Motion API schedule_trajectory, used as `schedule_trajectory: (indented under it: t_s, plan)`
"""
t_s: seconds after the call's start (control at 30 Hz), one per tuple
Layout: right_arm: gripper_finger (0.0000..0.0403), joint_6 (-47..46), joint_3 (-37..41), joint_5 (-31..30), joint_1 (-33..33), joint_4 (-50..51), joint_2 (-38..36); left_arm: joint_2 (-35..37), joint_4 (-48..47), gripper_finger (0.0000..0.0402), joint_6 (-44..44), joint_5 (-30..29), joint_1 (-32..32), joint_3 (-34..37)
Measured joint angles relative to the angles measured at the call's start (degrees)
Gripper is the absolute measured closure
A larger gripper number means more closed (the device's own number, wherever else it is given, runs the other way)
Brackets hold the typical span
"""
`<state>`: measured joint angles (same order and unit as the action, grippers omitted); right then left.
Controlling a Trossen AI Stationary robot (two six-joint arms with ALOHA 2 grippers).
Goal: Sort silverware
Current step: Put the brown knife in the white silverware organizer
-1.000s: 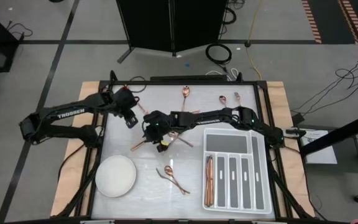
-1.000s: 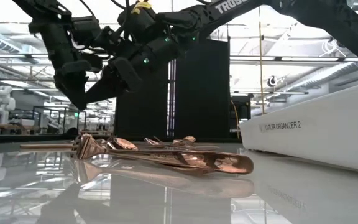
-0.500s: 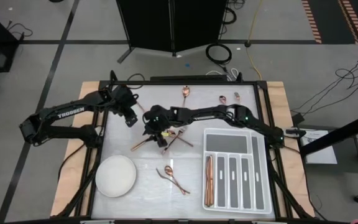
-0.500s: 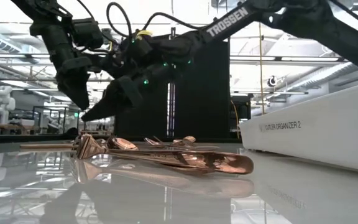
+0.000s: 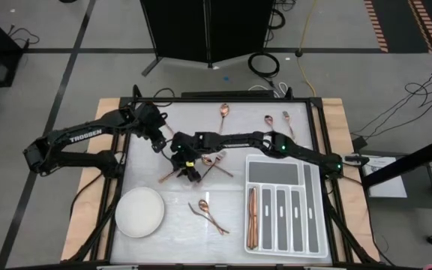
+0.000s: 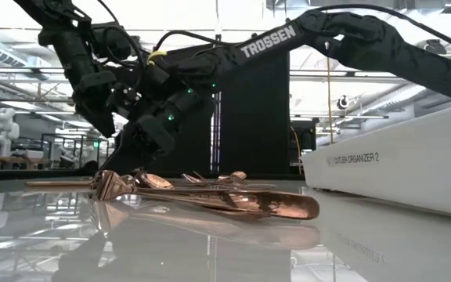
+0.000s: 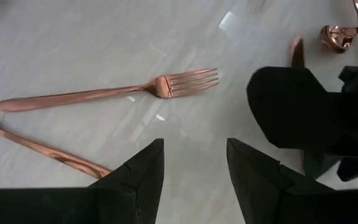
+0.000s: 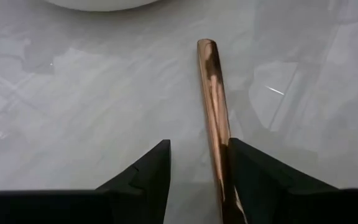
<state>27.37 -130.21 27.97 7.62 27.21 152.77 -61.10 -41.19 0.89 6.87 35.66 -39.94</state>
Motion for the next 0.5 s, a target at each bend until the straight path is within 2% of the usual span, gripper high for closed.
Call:
schedule_trajectory:
  t_s: [0.13, 0.5]
  plan:
    - [0.0250, -0.5, 0.1, 0.0, 0.2, -0.1, -0.2, 0.0, 0.0, 0.0228, 0.3, 0.0, 0.0, 0.0]
    - [0.0250, -3.1, 0.1, 4.4, -0.2, -3.3, -3.4, 0.0, 0.2, 0.0228, 1.5, 0.0, 0.0, 0.0]
